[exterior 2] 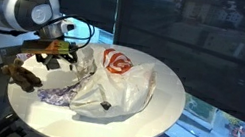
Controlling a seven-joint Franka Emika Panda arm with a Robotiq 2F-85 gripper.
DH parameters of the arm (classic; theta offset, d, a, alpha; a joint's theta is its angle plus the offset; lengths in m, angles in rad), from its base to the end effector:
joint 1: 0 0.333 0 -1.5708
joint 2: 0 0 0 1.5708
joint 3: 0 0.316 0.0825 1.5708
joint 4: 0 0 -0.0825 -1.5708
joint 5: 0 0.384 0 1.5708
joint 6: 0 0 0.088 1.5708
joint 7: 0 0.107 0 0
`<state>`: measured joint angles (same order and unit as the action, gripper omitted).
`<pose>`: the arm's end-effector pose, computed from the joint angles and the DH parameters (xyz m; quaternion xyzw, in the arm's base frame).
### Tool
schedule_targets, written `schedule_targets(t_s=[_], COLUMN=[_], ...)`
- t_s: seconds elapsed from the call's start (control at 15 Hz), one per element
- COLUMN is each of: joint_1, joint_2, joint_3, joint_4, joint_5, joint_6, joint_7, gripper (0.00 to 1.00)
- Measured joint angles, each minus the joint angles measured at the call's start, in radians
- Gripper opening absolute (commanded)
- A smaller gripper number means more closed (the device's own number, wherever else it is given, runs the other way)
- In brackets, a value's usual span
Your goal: Take all the objects out of the carrier bag
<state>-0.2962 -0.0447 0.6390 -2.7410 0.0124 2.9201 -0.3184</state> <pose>0.3938 0.1372 0.2529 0.9418 0.3183 0.1075 0.0100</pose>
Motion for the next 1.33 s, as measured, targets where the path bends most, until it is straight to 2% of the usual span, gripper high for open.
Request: schedule_targets(t_s=[0.4,0.6,0.73,0.8,0.87,1.07,1.33], joint_1=[-0.204,-0.268,-0.288,-0.291,-0.291,-0.285,-0.272], joint_2=[0.001,0.031,0.074,0.102,0.133,0.234,0.321], joint_3=[-0.059,-0.069,-0.081,-0.093,-0.105,-0.136,-0.153], joint_4=[0.005,0.035,0.071,0.094,0.119,0.182,0.237], joint_5=[-0.428,-0.640,-0.773,-0.845,-0.914,-1.059,-1.117], joint_6=[-0.007,-0.050,-0.087,-0.108,-0.130,-0.168,-0.169], joint_7=[0.363,0.558,0.682,0.748,0.813,0.947,1.035], gripper=[1.00,1.00,1.00,0.75,0.73,0.49,0.19])
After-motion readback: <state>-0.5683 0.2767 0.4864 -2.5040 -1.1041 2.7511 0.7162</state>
